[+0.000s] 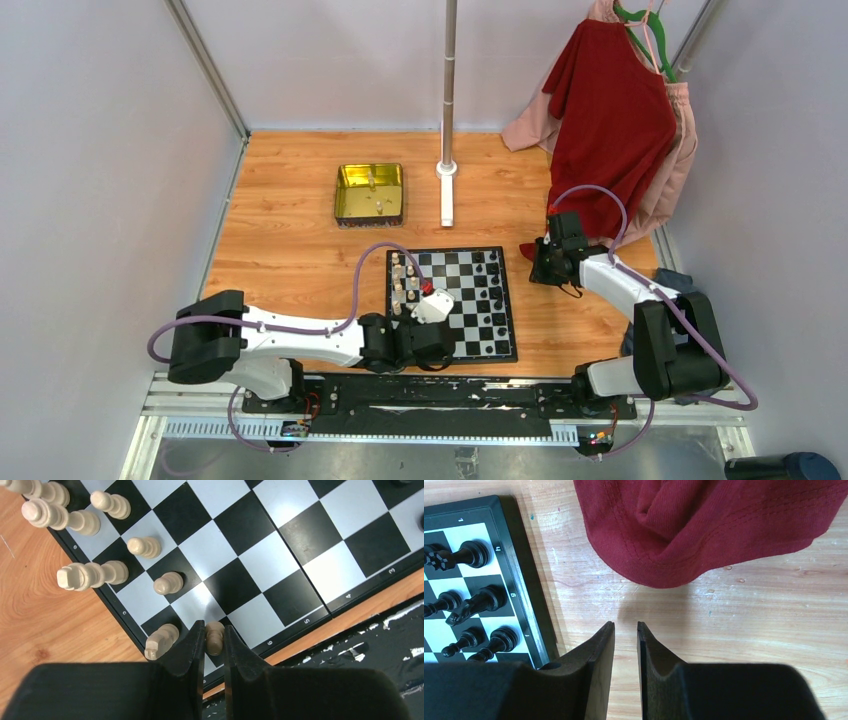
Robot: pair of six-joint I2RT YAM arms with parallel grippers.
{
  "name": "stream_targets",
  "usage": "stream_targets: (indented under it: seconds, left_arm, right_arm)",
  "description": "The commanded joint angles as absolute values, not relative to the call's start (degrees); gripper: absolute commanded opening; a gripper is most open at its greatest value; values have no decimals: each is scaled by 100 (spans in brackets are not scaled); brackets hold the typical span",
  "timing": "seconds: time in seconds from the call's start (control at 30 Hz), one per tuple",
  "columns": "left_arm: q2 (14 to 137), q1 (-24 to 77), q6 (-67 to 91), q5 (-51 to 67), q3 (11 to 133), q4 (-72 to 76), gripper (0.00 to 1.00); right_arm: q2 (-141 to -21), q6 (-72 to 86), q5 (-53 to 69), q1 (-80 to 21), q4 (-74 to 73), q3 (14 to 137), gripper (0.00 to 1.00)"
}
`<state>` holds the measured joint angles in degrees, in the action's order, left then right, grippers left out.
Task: Set up the chess pieces on the board
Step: Place the chess piece on the chessboard.
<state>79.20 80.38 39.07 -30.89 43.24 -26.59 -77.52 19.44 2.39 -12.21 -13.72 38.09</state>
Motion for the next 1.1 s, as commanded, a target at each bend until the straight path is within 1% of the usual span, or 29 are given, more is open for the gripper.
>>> stream_targets:
  seconds: [0.0,0.3,1.07]
  left_arm:
    - [8022,8068,4490,-3566,4219,-2551,4]
    - [8258,8068,4958,-3774,4356,-2677,4]
    - [8454,8068,5089,-3973,4535,-2926,11]
  right_arm:
    - [-7699,1843,229,-1143,-1477,3823,28]
    - [-7708,1840,254,-1143,-1481,3823,28]
    - [-7673,1839,242,-1143,-1497,3797,28]
